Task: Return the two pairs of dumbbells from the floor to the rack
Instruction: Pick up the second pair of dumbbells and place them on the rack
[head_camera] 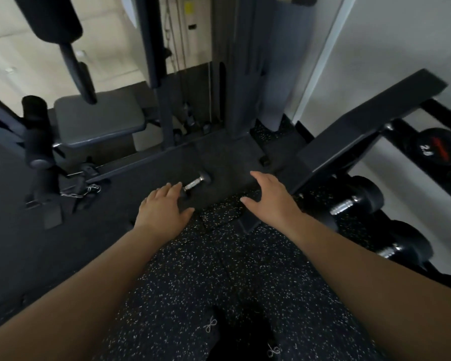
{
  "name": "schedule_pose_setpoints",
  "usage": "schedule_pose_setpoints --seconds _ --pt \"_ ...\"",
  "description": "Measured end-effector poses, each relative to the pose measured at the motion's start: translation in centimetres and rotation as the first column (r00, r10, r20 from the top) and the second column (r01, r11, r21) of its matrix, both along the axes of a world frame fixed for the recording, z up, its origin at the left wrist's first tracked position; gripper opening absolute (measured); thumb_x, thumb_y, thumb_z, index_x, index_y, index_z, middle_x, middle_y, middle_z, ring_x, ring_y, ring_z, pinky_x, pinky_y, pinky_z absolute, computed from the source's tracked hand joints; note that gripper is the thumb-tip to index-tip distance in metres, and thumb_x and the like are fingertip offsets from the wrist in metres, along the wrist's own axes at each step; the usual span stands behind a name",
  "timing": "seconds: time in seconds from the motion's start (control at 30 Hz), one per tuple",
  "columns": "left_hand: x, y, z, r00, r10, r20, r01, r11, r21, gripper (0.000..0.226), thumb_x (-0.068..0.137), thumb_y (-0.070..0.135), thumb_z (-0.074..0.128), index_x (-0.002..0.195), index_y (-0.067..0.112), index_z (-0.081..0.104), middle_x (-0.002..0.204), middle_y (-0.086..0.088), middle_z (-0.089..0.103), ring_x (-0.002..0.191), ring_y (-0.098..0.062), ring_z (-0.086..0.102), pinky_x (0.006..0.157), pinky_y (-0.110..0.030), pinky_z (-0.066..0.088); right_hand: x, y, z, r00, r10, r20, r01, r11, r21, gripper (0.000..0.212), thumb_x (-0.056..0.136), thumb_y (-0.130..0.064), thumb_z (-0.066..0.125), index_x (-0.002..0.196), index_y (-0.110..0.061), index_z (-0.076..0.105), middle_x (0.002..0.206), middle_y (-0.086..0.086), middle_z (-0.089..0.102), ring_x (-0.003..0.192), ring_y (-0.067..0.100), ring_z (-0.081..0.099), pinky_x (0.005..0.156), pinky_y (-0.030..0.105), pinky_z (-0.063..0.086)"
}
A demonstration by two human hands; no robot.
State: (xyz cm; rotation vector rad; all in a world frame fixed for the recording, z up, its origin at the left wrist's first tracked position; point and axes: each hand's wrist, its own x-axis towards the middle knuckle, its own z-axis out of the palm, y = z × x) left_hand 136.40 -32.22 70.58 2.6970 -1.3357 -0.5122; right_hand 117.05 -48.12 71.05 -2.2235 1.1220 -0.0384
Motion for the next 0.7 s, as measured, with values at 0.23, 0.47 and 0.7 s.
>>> schedule_pose_setpoints --seconds 0.23,0.47,0.7 --pt "6.7 1.6 -2.6 0.992 0.126 -0.014 -0.125 0.991 0.038 0.076 0.087 0.053 0.051 0.149 0.022 0.021 0.156 -0.007 0.026 0.141 -0.032 0.026 0.113 -0.048 0.027 6.9 -1.1 -2.3 0.998 0.054 -0.012 -0.054 0.998 0.016 0.072 0.084 -0.043 0.063 0.145 -0.024 0.029 0.148 0.006 0.034 0.132 0.029 0.037 0.104 0.049 0.04" --pt "10.7 1.1 -5.7 0.965 0.259 -0.027 -0.258 0.965 0.042 0.075 0.087 0.054 0.05 0.148 0.022 0.022 0.154 -0.008 0.031 0.14 -0.031 0.028 0.111 -0.048 0.029 12.8 -3.8 -5.2 0.991 0.134 -0.014 -0.133 0.99 0.039 0.07 0.085 -0.042 0.062 0.145 -0.025 0.03 0.148 0.004 0.034 0.132 0.027 0.038 0.102 0.046 0.043" --pt "15.0 -0.7 -9.6 0.927 0.375 -0.012 -0.374 0.926 0.06 0.075 0.087 0.052 0.051 0.149 0.023 0.021 0.154 -0.006 0.031 0.14 -0.03 0.027 0.111 -0.048 0.028 18.4 -7.6 -9.8 0.979 0.203 -0.026 -0.201 0.978 0.047 0.069 0.084 -0.044 0.061 0.143 -0.028 0.031 0.147 0.002 0.035 0.131 0.026 0.039 0.102 0.042 0.042"
